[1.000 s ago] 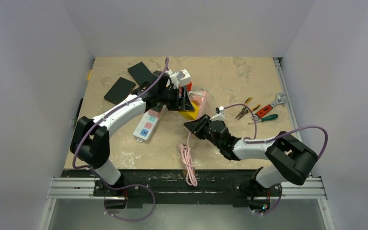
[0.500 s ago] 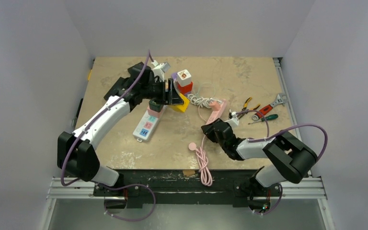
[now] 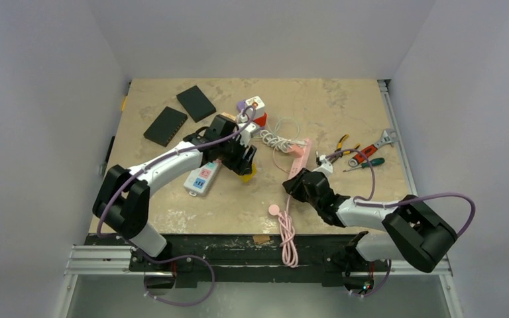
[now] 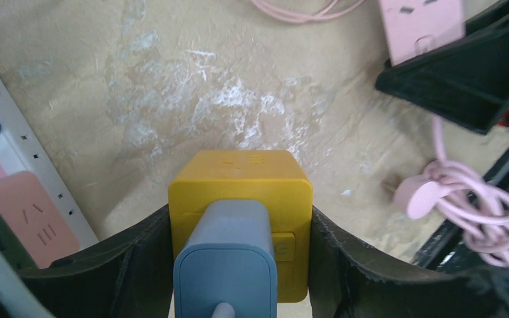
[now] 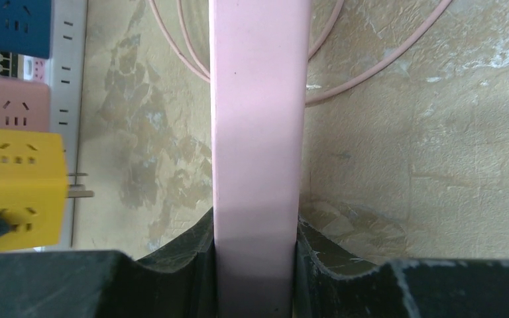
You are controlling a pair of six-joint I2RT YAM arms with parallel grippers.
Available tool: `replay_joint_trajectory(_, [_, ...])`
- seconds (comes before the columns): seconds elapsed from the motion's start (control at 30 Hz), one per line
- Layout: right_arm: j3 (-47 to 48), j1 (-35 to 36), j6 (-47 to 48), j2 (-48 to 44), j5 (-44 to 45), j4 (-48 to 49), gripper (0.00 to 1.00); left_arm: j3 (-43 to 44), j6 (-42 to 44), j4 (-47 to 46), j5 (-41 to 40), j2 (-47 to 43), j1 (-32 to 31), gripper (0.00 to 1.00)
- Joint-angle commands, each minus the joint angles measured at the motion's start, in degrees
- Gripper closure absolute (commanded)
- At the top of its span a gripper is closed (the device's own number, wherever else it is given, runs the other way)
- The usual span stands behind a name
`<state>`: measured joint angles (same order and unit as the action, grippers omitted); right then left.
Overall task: Pull the plug off the socket
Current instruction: Place the plug at the center of the board.
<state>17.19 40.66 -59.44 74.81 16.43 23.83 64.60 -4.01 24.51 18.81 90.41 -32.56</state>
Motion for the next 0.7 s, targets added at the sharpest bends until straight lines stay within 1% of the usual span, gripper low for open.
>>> replay_joint_trajectory(0.0, [-0.9, -0.1, 5.1, -2.1, -3.3, -0.8, 0.92, -1.3, 10.0, -4.8, -6.9, 0.9, -2.4, 1.0])
replay_joint_trajectory(0.07, [-0.7, -0.2, 5.5, -3.5, -3.4, -2.4, 0.87, -2.0, 11.0, -5.8, -7.8, 1.9, -2.7, 1.0])
replay_joint_trajectory(0.13, [-0.7, -0.3, 6.1, -5.2, -3.3, -4.0, 0.85, -2.8, 12.3, -6.9, -9.0, 2.7, -3.1, 1.0])
replay_joint_trajectory(0.33, [-0.4, -0.9, 7.0, -8.5, -3.8, -6.4, 0.85, -4.1, 13.1, -7.9, -9.5, 5.7, -3.9, 1.0])
replay_joint_trajectory(0.47, [0.2, -1.1, 7.9, -8.9, -4.5, -7.8, 0.87, -4.3, 12.8, -7.2, -8.3, 6.2, -4.2, 0.82])
replay_joint_trajectory(0.53, [0.3, -1.2, 8.4, -9.2, -4.8, -8.1, 0.87, -4.5, 12.7, -6.5, -7.4, 5.4, -4.2, 0.69])
replay_joint_trajectory(0.6, [0.5, -1.3, 8.9, -9.8, -4.8, -8.8, 0.87, -4.6, 12.7, -5.2, -6.0, 3.7, -4.2, 0.51])
replay_joint_trajectory(0.67, [0.7, -1.4, 9.5, -10.4, -4.7, -9.8, 0.88, -4.4, 12.5, -3.6, -4.3, 1.9, -4.2, 0.28])
